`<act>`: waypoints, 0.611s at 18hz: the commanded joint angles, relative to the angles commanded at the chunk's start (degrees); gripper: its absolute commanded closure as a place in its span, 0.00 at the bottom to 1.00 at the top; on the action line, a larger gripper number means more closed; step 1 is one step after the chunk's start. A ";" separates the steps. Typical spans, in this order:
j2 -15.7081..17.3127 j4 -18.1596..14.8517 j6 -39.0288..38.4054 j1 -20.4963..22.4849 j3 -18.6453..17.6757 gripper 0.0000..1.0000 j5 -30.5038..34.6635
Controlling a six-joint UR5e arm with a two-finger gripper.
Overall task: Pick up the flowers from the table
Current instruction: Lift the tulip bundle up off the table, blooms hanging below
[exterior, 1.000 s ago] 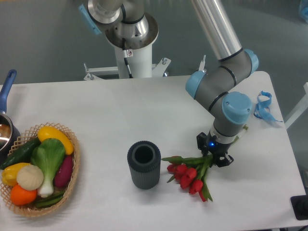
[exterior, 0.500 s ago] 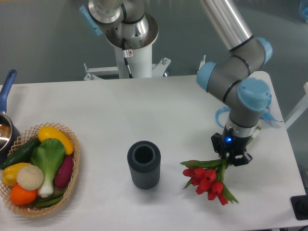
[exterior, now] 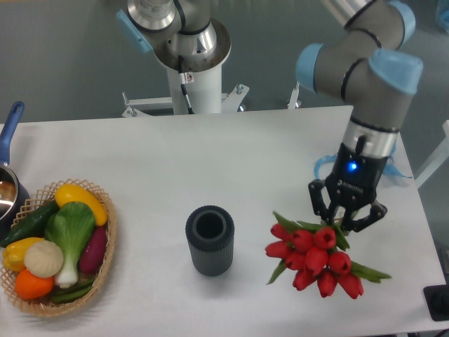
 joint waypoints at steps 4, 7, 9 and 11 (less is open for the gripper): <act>1.68 0.09 -5.20 -0.26 -0.17 0.77 -5.04; 2.64 0.09 -5.38 -0.70 -0.70 0.77 -5.22; 3.17 0.09 -5.90 -0.79 -0.97 0.77 -5.31; 3.44 0.09 -5.90 -0.88 -0.97 0.77 -5.48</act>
